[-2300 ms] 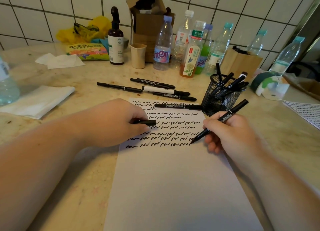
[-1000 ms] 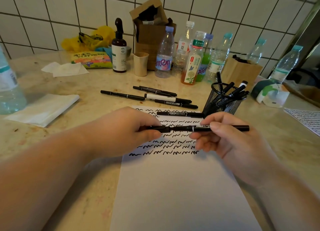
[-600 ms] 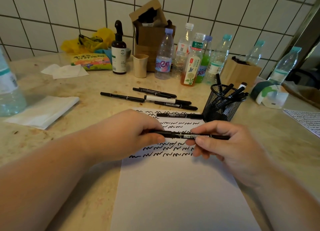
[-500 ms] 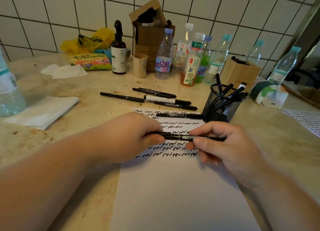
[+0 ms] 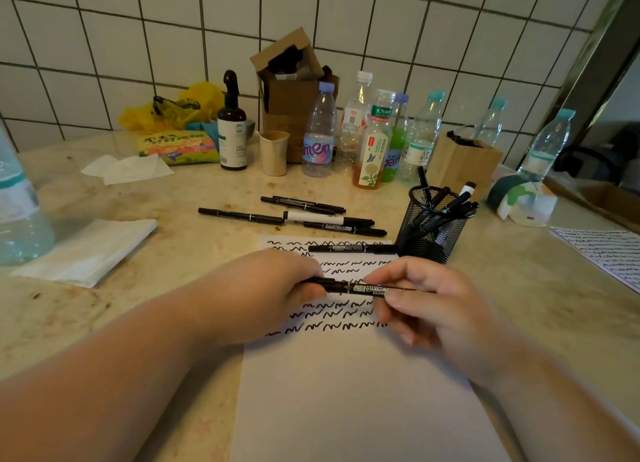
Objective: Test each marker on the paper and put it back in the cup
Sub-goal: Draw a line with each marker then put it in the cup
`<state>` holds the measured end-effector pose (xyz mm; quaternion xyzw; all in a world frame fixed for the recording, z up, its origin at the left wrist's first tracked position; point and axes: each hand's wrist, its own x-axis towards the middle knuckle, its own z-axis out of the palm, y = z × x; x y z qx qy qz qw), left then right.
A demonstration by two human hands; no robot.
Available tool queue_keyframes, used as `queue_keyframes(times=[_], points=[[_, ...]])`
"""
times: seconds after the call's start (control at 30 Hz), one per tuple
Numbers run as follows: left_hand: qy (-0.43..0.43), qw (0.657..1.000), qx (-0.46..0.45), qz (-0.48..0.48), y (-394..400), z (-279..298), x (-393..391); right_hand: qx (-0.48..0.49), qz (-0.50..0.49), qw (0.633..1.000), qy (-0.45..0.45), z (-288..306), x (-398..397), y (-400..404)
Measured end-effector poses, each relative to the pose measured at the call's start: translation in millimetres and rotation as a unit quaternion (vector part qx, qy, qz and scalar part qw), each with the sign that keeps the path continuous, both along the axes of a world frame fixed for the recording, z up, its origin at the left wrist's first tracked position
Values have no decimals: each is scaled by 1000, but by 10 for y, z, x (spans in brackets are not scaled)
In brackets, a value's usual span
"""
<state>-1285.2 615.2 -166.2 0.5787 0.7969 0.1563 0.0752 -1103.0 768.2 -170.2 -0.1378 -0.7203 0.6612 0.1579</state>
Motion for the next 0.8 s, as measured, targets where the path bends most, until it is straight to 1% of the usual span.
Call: queue_keyframes(times=[0.07, 0.13, 0.17, 0.2, 0.27, 0.33, 0.4, 0.47, 0.5, 0.57, 0.67, 0.73, 0.8], points=[[-33, 999, 24, 6, -29, 4, -23, -24, 22, 999, 21, 51, 43, 21], [-48, 998, 32, 5, -58, 8, -30, -5, 38, 998, 41, 125, 57, -3], [-50, 998, 33, 6, -70, 3, -36, 15, 28, 998, 46, 165, 47, -30], [-52, 998, 38, 11, -80, 7, -46, 36, 0, 998, 53, 209, 34, -55], [-54, 997, 50, 34, -115, 27, -77, 94, -98, 987, 80, 310, 21, -48], [-55, 996, 47, 54, -144, 36, -107, 169, -221, 955, 103, 403, 37, 65], [-48, 997, 34, 58, -159, 54, -114, 216, -332, 910, 118, 480, 78, 237], [-42, 997, 28, 58, -156, 64, -116, 233, -391, 881, 132, 531, 88, 373], [-42, 997, 28, 60, -150, 64, -120, 246, -407, 870, 129, 546, 75, 419], [-44, 997, 27, 64, -146, 62, -122, 273, -422, 860, 94, 584, 35, 464], [-48, 996, 22, 66, -145, 51, -119, 329, -422, 845, -12, 640, -41, 514], [-52, 996, 21, 68, -150, 52, -111, 335, -411, 846, -52, 668, -89, 572], [-51, 996, 19, 69, -150, 48, -120, 312, -410, 856, -45, 690, -129, 607]])
